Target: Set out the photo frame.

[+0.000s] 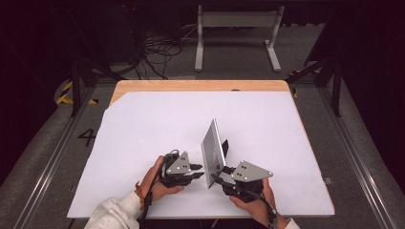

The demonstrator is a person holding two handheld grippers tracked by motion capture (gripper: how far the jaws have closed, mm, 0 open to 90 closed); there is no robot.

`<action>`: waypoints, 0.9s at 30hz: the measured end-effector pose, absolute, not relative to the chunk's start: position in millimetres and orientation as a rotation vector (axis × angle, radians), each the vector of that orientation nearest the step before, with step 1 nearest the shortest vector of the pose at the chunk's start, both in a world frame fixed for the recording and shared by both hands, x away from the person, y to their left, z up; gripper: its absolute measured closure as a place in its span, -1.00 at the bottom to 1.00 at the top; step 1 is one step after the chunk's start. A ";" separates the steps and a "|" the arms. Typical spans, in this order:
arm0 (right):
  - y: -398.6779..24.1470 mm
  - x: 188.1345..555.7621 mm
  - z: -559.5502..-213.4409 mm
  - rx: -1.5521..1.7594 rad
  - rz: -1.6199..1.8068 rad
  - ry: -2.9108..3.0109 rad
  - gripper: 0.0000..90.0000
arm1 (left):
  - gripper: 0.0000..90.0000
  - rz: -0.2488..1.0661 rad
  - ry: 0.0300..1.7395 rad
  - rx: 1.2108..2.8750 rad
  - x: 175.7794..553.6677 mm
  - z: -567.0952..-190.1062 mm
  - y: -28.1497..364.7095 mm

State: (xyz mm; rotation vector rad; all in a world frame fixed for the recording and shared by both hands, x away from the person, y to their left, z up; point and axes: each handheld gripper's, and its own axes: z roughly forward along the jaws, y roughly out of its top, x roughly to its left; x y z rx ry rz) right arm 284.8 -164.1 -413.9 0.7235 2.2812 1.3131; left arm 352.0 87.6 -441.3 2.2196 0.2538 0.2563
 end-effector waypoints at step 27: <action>-154.5 291.8 -426.8 0.778 1.282 2.294 0.31 | -0.13 0.376 0.438 2.218 377.9 -444.9 114.0</action>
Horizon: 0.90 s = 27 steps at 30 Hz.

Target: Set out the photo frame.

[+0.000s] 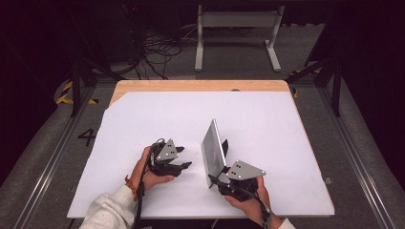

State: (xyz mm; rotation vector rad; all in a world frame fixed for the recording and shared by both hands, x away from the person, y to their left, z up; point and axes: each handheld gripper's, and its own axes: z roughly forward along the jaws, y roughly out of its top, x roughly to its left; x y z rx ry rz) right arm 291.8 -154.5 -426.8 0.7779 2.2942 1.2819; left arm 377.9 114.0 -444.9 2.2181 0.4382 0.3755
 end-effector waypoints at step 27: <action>-178.9 295.4 -423.3 0.754 1.287 2.363 0.55 | -0.57 0.234 0.373 2.215 416.4 -450.8 78.8</action>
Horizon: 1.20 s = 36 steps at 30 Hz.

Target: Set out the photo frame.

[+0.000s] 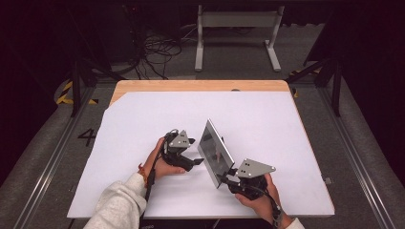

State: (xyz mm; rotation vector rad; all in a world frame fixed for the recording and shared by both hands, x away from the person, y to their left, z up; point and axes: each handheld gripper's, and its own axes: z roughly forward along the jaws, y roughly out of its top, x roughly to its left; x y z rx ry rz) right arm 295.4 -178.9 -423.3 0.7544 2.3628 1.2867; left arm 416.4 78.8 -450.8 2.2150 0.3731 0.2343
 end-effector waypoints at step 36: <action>-185.6 279.6 -417.3 0.781 1.263 2.311 0.65 | -0.67 0.118 0.265 2.272 428.2 -454.6 60.9</action>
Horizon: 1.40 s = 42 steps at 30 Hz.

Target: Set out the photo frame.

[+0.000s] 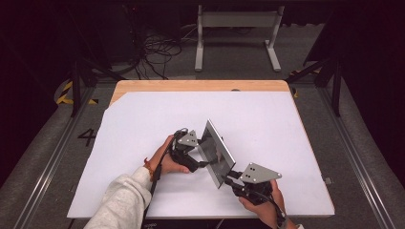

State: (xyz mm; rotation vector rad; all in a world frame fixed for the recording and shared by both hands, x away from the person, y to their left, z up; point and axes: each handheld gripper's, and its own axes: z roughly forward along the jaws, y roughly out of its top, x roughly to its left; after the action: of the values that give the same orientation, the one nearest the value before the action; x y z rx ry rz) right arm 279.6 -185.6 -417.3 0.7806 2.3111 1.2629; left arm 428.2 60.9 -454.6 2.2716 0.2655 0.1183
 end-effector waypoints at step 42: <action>-205.1 280.2 -411.4 0.807 1.240 2.265 0.79 | -0.45 0.112 0.302 2.148 418.3 -445.2 69.8</action>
State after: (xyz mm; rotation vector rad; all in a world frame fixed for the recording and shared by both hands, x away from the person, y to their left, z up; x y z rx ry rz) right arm 280.2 -205.1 -411.4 0.8070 2.2654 1.2404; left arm 418.3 69.8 -445.2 2.1481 0.3025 0.1118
